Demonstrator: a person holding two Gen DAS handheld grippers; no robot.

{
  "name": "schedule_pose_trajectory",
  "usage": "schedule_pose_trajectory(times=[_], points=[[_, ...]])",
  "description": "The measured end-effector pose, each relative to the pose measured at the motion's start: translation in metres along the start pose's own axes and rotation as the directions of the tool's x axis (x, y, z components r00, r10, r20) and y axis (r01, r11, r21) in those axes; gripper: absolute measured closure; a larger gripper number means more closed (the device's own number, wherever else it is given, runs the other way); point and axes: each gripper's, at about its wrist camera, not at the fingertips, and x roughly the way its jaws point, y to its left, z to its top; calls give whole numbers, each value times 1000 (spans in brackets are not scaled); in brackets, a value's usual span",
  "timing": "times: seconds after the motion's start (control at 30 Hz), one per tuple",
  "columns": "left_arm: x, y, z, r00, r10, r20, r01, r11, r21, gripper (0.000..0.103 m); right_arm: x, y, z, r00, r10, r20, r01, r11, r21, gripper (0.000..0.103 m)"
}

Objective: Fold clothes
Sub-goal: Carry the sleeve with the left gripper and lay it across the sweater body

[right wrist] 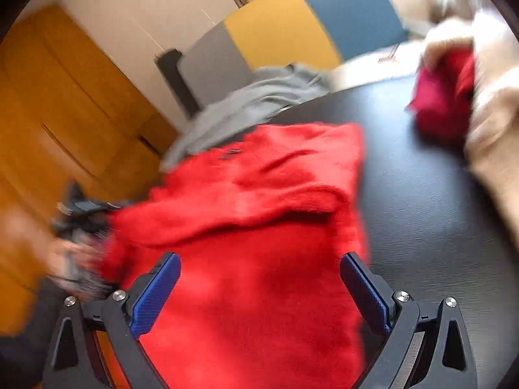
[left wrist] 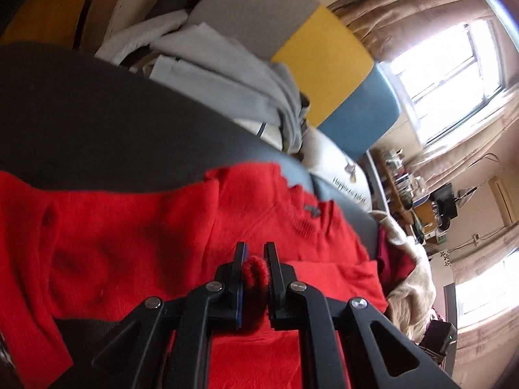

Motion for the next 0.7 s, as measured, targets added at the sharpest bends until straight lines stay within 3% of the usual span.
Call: schedule_pose_trajectory(times=[0.07,0.13,0.23,0.3,0.4,0.47,0.53,0.63,0.7], points=[[-6,-11,6,999,-33,35,33,999,5,94,11,-8,4,990,139,-34,-135,986,103,3],[-12,-20,11,996,-59,63,59,998,7,94,21,-17,8,984,176,-6,-173,972,160,0],[-11,-28,16,998,-13,69,12,1000,23,94,41,-35,17,988,146,44,-153,955,253,0],[-3,-26,15,997,65,47,-67,997,35,94,46,-47,24,992,75,97,-102,945,312,0],[12,-12,6,987,159,-18,-159,987,36,94,41,-63,25,980,3,200,-84,913,399,0],[24,-1,-4,980,189,-67,-186,982,41,94,41,-59,22,985,3,175,-70,923,378,0],[30,3,-13,979,181,-92,-176,983,56,94,41,-45,19,996,-6,89,-20,956,292,0],[36,6,-25,980,160,-118,-152,986,73,94,26,-22,19,994,-105,18,103,991,85,0],[39,9,-32,980,145,-134,-135,988,80,94,14,-6,30,980,-194,47,197,979,-61,0]])
